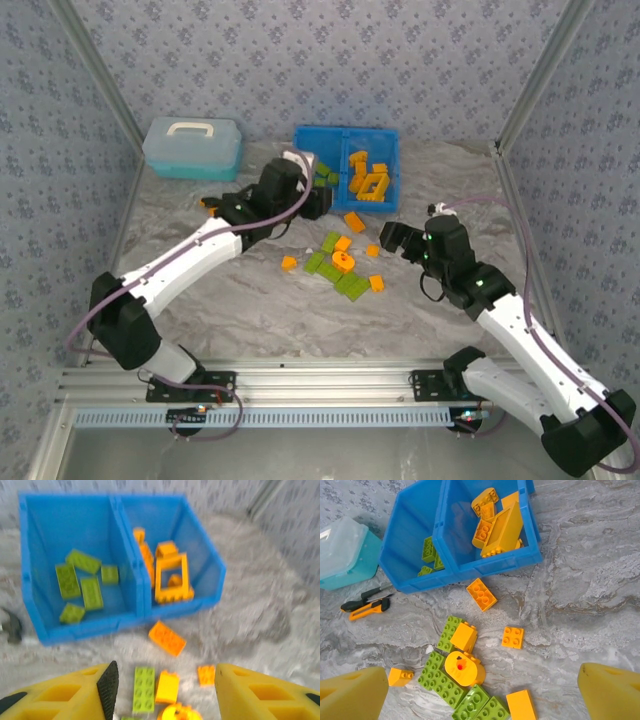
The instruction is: Sort the legos into containers by color
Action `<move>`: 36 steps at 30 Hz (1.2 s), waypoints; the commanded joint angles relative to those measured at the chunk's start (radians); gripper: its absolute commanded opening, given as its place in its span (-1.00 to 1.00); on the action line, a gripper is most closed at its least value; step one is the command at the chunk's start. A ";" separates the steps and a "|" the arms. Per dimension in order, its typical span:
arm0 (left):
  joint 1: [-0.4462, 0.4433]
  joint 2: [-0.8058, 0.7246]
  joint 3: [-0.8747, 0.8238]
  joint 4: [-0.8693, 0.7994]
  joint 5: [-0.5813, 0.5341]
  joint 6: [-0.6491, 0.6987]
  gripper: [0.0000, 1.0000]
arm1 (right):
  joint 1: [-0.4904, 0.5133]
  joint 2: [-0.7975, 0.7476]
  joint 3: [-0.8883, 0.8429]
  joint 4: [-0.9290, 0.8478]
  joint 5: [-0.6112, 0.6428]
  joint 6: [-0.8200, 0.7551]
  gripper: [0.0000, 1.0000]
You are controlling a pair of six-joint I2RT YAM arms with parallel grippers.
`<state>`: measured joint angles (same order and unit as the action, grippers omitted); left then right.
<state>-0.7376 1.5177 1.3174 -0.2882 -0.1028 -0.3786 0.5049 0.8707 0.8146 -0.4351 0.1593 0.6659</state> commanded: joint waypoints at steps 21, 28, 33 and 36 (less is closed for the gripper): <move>0.002 0.337 -0.053 -0.144 0.079 0.051 -0.01 | 0.006 -0.026 -0.006 0.007 0.002 0.027 1.00; 0.007 0.401 -0.014 -0.130 0.110 0.053 0.03 | 0.007 -0.005 0.014 -0.003 -0.006 0.018 1.00; 0.008 0.446 -0.007 -0.127 0.113 0.055 0.05 | 0.007 -0.032 0.003 -0.022 0.010 0.019 1.00; 0.009 0.464 -0.012 -0.124 0.113 0.051 0.06 | 0.005 -0.042 -0.012 -0.019 0.014 0.024 1.00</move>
<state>-0.7349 1.9545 1.2766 -0.4088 -0.0071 -0.3401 0.5049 0.8497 0.8150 -0.4385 0.1501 0.6739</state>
